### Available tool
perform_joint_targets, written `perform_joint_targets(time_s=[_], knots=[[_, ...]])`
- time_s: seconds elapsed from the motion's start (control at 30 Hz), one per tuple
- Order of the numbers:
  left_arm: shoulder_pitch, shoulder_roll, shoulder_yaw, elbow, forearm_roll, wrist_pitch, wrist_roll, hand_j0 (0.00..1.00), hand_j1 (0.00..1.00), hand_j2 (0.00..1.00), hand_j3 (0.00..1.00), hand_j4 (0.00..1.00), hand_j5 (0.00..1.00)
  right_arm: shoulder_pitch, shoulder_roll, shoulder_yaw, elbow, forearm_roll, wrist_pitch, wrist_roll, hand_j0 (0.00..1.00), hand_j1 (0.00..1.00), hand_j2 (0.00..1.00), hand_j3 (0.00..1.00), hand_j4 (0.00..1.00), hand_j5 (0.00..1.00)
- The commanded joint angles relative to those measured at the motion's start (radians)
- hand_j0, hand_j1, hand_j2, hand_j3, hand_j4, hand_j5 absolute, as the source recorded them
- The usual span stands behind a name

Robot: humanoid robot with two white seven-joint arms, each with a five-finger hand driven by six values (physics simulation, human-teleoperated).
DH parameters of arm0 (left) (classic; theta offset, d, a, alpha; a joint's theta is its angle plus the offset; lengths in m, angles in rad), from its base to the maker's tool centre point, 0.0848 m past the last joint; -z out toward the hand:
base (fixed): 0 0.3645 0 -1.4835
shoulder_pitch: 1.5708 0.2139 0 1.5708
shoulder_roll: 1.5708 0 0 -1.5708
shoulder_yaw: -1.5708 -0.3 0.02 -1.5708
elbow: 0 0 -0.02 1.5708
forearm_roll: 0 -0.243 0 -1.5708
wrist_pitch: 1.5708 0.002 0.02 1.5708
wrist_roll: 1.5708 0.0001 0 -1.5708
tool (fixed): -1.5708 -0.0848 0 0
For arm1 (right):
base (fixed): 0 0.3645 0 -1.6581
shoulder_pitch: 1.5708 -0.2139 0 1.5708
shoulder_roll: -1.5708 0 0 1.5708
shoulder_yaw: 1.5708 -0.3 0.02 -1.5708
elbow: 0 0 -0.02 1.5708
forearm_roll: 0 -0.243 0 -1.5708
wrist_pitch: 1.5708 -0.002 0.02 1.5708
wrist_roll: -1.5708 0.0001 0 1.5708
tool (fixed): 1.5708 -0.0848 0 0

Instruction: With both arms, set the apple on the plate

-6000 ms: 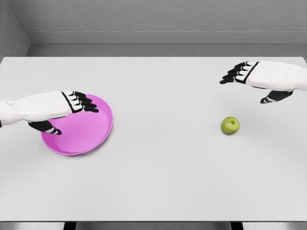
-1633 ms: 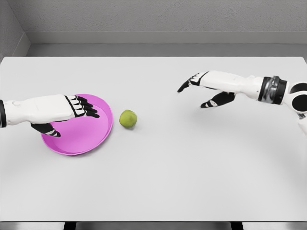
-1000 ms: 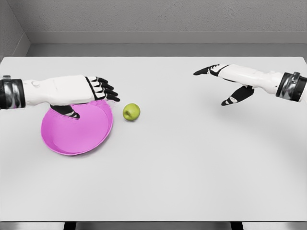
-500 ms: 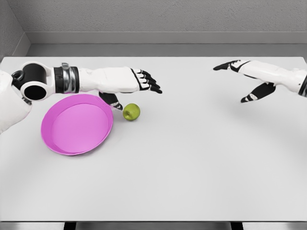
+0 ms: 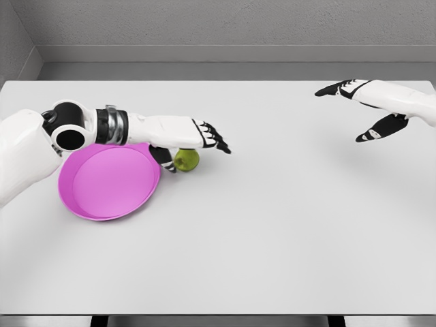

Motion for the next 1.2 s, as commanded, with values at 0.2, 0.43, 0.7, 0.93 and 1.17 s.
perform_joint_targets(time_s=[0.2,0.43,0.7,0.93,1.17], knots=[[-0.002,-0.021,0.000,0.089,0.006,0.002,-0.003,1.00,1.00,1.00,1.00,1.00,1.00,0.003,0.003,-0.001,0.003,-0.006,0.003,0.000,1.00,1.00,1.00,1.00,1.00,1.00],[-0.014,-0.028,-0.009,0.087,0.009,0.002,-0.037,0.99,0.99,0.99,0.99,0.99,0.99,0.012,0.006,-0.001,0.006,-0.006,0.003,0.000,1.00,1.00,1.00,1.00,1.00,1.00],[-0.049,-0.029,-0.058,0.089,0.015,0.002,-0.037,0.98,0.98,0.98,0.98,0.98,0.98,0.011,0.007,-0.001,0.007,-0.006,0.003,0.000,1.00,1.00,1.00,1.00,1.00,1.00],[-0.064,-0.041,-0.069,0.087,0.020,0.003,-0.035,0.96,0.96,0.96,0.96,0.96,0.96,0.012,0.009,-0.001,0.006,-0.006,0.003,0.000,1.00,1.00,1.00,1.00,1.00,1.00],[-0.064,-0.051,-0.075,0.089,0.014,0.052,-0.037,0.94,0.94,0.94,0.94,0.94,0.94,0.012,0.009,-0.001,0.006,-0.006,0.003,0.000,1.00,1.00,1.00,1.00,1.00,1.00]])
